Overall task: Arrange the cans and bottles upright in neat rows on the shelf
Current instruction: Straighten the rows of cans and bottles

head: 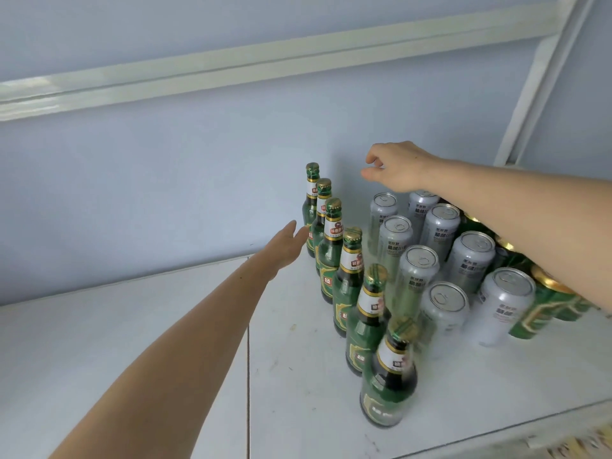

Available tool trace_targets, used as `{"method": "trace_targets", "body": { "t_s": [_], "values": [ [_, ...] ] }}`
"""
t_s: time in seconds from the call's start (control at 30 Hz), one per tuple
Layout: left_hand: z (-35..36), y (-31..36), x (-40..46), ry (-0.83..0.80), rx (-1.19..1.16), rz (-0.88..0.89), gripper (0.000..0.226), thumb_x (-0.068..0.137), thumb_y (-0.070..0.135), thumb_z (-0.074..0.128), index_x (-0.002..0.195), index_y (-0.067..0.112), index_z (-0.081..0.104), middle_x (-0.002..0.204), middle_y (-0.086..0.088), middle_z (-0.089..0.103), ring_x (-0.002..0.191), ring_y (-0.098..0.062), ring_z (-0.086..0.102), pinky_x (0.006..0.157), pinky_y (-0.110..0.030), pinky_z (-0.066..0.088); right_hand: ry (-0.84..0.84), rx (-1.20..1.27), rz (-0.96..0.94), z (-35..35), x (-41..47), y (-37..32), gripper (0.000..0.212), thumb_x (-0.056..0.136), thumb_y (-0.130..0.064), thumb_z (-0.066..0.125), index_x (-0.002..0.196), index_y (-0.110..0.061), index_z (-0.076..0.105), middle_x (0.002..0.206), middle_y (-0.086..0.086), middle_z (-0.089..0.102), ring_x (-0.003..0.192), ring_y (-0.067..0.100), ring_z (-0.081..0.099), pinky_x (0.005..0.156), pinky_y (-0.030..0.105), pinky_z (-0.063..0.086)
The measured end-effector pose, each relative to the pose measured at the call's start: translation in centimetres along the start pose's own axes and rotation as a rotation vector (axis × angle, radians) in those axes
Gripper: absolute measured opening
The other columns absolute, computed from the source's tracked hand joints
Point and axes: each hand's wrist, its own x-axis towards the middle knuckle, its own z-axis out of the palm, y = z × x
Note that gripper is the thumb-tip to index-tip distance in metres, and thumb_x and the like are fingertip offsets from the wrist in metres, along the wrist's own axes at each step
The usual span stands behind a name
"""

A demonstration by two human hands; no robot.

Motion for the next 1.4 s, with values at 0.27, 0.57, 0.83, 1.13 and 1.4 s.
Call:
{"method": "trace_targets", "body": {
  "t_s": [0.27, 0.57, 0.83, 1.13, 1.4],
  "values": [
    [1.1, 3.6, -7.4, 0.101, 0.243, 0.051, 0.055, 0.105, 0.034, 0.032, 0.155, 0.015, 0.017, 0.162, -0.001, 0.015, 0.148, -0.019, 0.016, 0.117, -0.034, 0.015, -0.025, -0.067, -0.135, -1.0, -6.2, 2.8, 0.037, 0.096, -0.036, 0.052, 0.121, -0.010, 0.059, 0.127, 0.008, 0.058, 0.119, 0.029, 0.051, 0.098, 0.041, 0.044],
    [3.7, 12.5, -16.7, 0.260, 0.541, 0.111, 0.046, 0.106, 0.025, 0.031, 0.145, 0.001, 0.031, 0.150, -0.015, 0.034, 0.124, -0.022, 0.039, 0.098, -0.035, 0.030, -0.042, -0.191, -0.296, -3.2, -14.1, 8.3, 0.034, 0.095, -0.036, 0.054, 0.114, -0.011, 0.065, 0.120, 0.012, 0.061, 0.115, 0.032, 0.053, 0.094, 0.042, 0.047],
    [10.7, 18.4, -17.5, 0.152, 0.652, 0.286, 0.045, 0.105, 0.024, 0.033, 0.145, 0.003, 0.030, 0.146, -0.010, 0.037, 0.133, -0.025, 0.038, 0.098, -0.033, 0.030, -0.092, -0.229, -0.272, -4.3, -17.3, 14.4, 0.028, 0.092, -0.034, 0.057, 0.111, -0.014, 0.065, 0.116, 0.007, 0.062, 0.109, 0.030, 0.056, 0.085, 0.037, 0.048],
    [19.2, 13.5, -12.7, -0.023, 0.766, 0.269, 0.040, 0.102, 0.030, 0.036, 0.135, 0.006, 0.036, 0.143, -0.008, 0.036, 0.130, -0.029, 0.042, 0.100, -0.049, 0.042, -0.196, -0.255, -0.255, -1.7, -19.0, 18.0, 0.032, 0.088, -0.039, 0.063, 0.107, -0.015, 0.060, 0.094, -0.002, 0.054, 0.096, 0.025, 0.057, 0.077, 0.039, 0.051],
    [22.1, 10.7, -11.8, 0.040, 0.825, 0.193, 0.051, 0.086, 0.034, 0.065, 0.127, 0.013, 0.043, 0.127, -0.007, 0.044, 0.110, -0.030, 0.048, 0.082, -0.046, 0.053, -0.248, -0.325, -0.266, 2.6, -19.0, 19.2, 0.053, 0.079, -0.044, 0.071, 0.119, -0.018, 0.047, 0.116, 0.004, 0.053, 0.095, 0.027, 0.058, 0.066, 0.037, 0.050]
  ]
}}
